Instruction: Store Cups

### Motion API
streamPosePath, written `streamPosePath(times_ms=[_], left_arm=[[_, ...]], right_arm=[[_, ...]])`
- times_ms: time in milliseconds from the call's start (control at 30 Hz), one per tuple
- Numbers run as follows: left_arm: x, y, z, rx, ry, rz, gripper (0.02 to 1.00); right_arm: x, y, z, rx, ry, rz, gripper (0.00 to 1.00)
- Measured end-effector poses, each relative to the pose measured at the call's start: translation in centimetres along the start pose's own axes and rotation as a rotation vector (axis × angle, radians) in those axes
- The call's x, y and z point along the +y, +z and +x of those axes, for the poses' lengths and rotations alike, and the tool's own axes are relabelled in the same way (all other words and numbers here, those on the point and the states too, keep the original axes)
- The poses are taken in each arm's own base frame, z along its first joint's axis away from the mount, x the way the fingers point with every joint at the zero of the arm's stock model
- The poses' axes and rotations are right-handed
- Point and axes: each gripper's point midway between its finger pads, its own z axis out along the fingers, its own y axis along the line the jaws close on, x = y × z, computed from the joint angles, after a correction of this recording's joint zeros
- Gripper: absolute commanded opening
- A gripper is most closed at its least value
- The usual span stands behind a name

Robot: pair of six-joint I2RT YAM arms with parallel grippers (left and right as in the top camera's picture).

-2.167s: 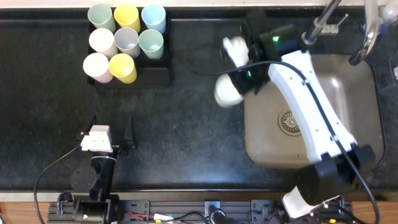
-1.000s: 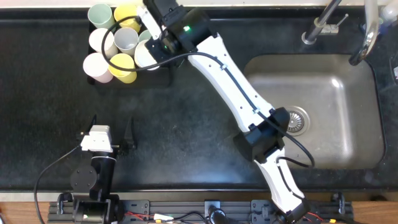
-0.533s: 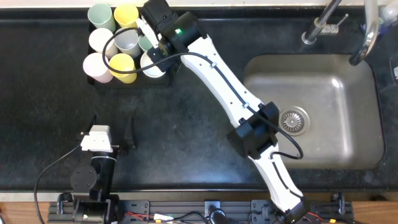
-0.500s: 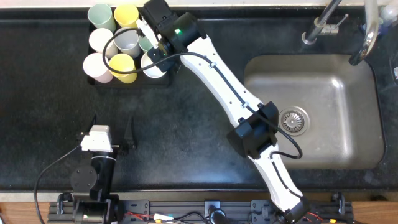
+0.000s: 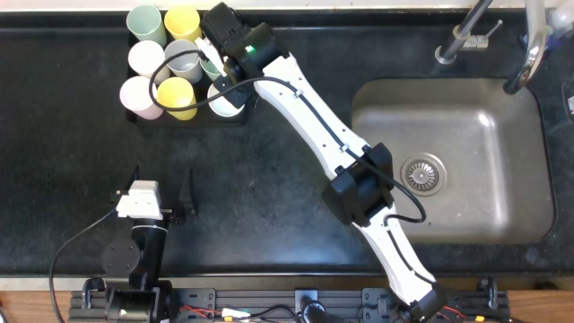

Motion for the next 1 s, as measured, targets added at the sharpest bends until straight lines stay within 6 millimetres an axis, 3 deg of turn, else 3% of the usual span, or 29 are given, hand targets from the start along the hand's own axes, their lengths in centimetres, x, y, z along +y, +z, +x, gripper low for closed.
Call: streamPosePath(times_ms=[533,867,1000], left_arm=[[0.0,0.0,0.0,0.0,0.0,0.0,0.998],[0.0,0.0,0.0,0.0,0.0,0.0,0.998],[0.0,0.0,0.0,0.0,0.0,0.0,1.0]], right_arm=[[0.0,0.3,0.3,0.018,-0.045,0.016,0.042],[0.2,2.5,1.0,0.056,-0.053,0.016,0.042],[0.2,2.5,1.0,0.057,-0.055,0.02,0.045]])
